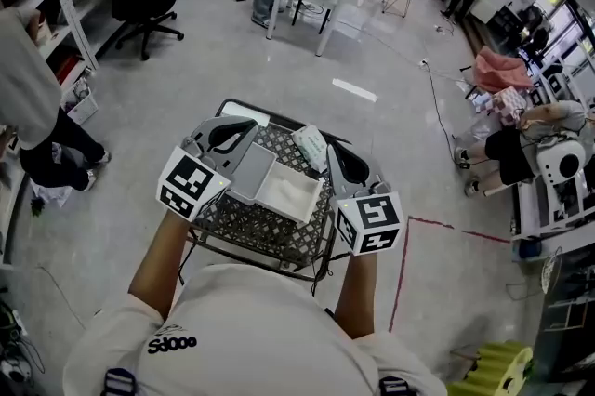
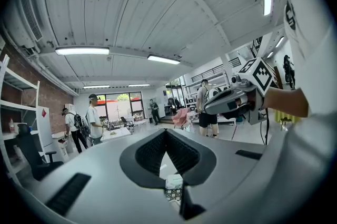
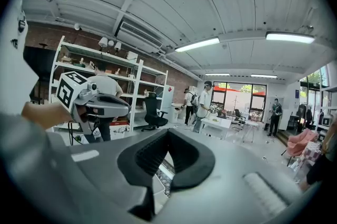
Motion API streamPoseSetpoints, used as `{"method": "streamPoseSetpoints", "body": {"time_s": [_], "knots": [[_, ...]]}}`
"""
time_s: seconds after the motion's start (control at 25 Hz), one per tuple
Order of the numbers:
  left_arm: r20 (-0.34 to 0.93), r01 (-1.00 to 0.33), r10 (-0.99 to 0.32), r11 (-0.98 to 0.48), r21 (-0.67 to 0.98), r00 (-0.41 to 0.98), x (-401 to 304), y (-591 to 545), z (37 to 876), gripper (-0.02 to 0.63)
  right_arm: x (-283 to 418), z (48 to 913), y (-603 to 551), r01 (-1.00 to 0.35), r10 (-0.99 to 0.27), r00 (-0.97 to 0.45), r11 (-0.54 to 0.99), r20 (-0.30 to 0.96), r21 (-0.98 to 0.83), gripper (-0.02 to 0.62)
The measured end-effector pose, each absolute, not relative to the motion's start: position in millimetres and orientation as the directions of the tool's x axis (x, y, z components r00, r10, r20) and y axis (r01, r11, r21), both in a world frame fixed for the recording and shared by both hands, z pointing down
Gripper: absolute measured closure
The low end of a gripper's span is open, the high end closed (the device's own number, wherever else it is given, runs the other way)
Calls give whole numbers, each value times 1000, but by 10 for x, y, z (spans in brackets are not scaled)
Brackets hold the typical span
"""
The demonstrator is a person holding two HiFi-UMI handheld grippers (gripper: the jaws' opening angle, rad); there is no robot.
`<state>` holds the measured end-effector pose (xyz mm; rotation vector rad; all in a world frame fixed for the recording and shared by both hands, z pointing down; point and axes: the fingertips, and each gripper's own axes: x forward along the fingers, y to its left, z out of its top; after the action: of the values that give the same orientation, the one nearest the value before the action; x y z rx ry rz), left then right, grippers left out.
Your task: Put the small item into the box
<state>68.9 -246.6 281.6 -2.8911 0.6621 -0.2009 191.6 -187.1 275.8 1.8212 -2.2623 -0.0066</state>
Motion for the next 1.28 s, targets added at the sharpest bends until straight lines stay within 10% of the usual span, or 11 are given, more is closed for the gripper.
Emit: {"method": "streamPoseSetpoints", "body": {"time_s": [1.28], "knots": [[113,-383,-405,-906,-180,907,701,-2409,2834,601,1819,2863,-1873,-957,-955,-209,243,209,156,584]]}}
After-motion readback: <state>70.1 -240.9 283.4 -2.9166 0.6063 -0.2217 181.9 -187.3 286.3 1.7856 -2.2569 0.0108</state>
